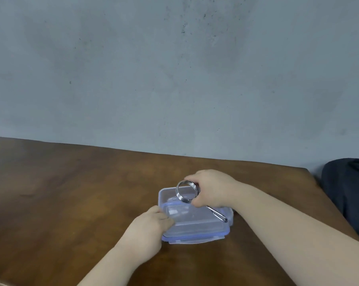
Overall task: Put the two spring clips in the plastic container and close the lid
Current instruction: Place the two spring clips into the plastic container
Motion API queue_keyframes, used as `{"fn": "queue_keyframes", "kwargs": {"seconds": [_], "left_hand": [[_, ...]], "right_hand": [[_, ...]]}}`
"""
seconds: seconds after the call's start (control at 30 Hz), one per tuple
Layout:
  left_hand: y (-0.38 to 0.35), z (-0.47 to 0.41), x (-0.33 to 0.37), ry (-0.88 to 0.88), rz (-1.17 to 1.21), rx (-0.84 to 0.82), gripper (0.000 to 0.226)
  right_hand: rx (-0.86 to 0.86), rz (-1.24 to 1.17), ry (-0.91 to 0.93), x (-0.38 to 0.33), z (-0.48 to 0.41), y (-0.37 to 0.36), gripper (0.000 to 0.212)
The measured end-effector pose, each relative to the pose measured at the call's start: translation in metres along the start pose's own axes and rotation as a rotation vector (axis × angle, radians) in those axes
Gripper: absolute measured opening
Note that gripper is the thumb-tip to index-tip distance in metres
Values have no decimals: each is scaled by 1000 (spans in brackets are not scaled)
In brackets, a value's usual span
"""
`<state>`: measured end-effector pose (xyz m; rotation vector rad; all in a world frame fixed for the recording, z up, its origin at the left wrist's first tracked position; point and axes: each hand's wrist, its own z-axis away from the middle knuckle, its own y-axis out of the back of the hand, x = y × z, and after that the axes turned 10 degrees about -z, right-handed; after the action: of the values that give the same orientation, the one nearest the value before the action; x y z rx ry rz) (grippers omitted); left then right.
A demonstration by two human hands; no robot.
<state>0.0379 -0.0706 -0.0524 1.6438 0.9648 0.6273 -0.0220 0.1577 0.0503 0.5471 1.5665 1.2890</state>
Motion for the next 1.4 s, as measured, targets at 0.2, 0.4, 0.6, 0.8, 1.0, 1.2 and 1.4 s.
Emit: {"fn": "queue_keyframes", "kwargs": {"seconds": [0.2, 0.4, 0.6, 0.8, 1.0, 1.2, 1.4], "left_hand": [[-7, 1, 6, -101, 100, 54, 55], [-15, -8, 15, -182, 160, 149, 53], [-26, -6, 17, -166, 246, 227, 42], [-37, -3, 19, 38, 505, 318, 58], [-48, -5, 19, 419, 744, -2, 124], [-37, -19, 26, 280, 747, -72, 99], [-38, -20, 25, 241, 644, -53, 77]], "right_hand": [[-159, 160, 27, 8, -13, -38, 32], [-207, 194, 34, 20, -11, -64, 16], [-183, 93, 5, 30, -6, -67, 16], [290, -289, 8, 59, 16, -14, 22], [277, -375, -372, 140, 38, 8, 33], [-77, -150, -334, 151, 36, -17, 57], [-44, -35, -325, 160, 28, -27, 54]]}}
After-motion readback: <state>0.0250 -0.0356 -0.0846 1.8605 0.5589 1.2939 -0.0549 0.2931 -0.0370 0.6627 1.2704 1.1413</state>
